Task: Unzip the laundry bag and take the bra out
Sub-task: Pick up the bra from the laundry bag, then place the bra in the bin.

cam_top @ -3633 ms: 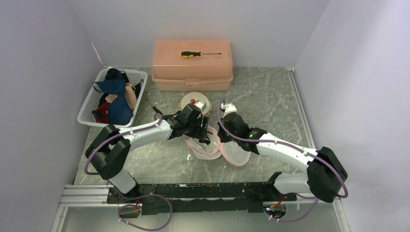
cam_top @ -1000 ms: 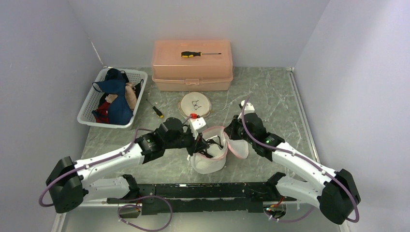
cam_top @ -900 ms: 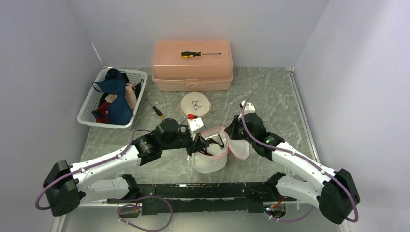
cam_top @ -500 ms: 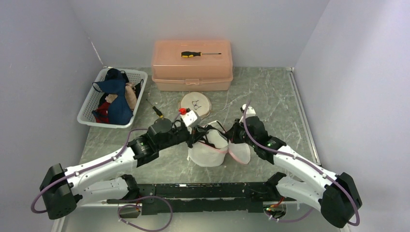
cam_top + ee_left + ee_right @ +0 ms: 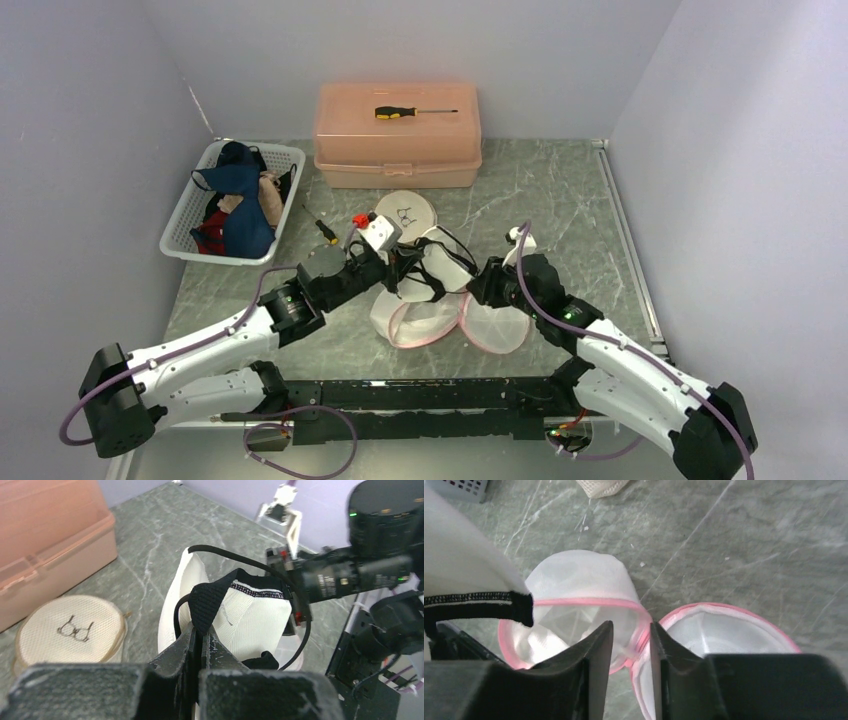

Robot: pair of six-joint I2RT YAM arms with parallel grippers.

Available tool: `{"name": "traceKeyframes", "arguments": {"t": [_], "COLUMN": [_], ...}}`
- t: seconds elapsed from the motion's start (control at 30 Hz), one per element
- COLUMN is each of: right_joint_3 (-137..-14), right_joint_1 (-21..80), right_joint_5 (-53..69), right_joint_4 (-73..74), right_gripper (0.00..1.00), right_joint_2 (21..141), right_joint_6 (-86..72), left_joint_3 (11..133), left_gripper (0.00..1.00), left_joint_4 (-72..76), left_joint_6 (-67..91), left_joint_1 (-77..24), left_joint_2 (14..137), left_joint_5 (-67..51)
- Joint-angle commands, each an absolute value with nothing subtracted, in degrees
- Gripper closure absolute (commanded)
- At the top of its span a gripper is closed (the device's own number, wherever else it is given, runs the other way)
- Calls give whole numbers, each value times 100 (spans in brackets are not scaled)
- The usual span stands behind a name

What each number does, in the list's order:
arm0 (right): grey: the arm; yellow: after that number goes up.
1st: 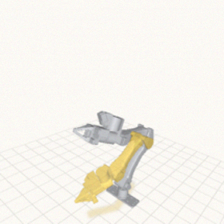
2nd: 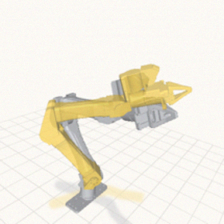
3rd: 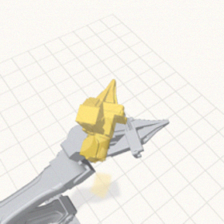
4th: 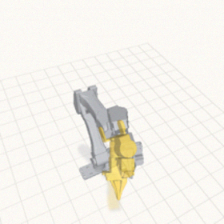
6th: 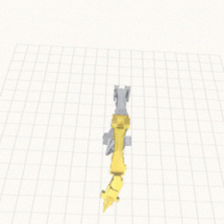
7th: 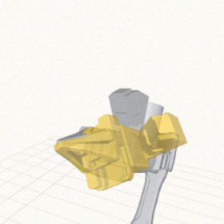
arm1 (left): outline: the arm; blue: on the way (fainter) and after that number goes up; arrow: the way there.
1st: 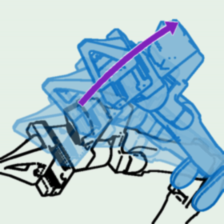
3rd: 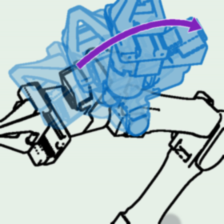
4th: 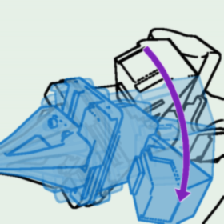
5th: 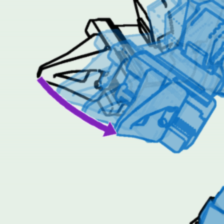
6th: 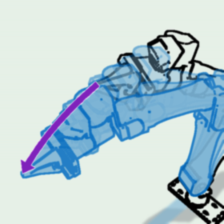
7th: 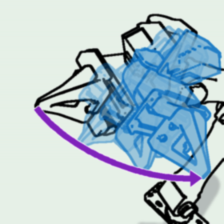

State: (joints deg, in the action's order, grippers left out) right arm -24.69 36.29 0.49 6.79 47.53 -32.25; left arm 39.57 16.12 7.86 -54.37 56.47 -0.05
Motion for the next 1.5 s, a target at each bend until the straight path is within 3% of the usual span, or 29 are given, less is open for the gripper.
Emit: {"name": "traceKeyframes", "arguments": {"t": [0.0, 0.13, 0.33, 0.47, 0.7, 1.0, 1.27, 1.47], "right_joint_3": [-2619, -2894, -3275, -3444, -3355, -3047, -2758, -2529], "right_joint_1": [3605, 3605, 3604, 3611, 3607, 3610, 3604, 3608], "right_joint_5": [-218, -327, -567, -822, -881, -414, -21, 202], "right_joint_4": [766, 1092, 1584, 1788, 1671, 1345, 1093, 1079], "right_gripper": [54, 36, 26, 26, 26, 28, 29, 30], "right_joint_2": [4406, 4179, 3699, 3214, 2358, 2467, 2418, 2224], "right_joint_6": [-3179, -3083, -2961, -2810, -2752, -2919, -3038, -3129], "left_joint_3": [4424, 4914, 5826, 6390, 7205, 8097, 7807, 7752], "left_gripper": [97, 97, 97, 97, 97, 97, 97, 97], "left_joint_4": [1257, 522, -735, -1298, -1938, -2325, -1878, -1471], "left_joint_6": [1087, 1212, 1316, 1453, 2074, 2909, 4368, 4746], "left_joint_1": [-5458, -5457, -5385, -5008, -3552, -1754, 744, 1659], "left_joint_2": [5470, 5561, 5810, 5918, 6019, 6590, 7107, 7749], "left_joint_5": [731, 1215, 2067, 2192, 1246, 605, -928, -1418]}}
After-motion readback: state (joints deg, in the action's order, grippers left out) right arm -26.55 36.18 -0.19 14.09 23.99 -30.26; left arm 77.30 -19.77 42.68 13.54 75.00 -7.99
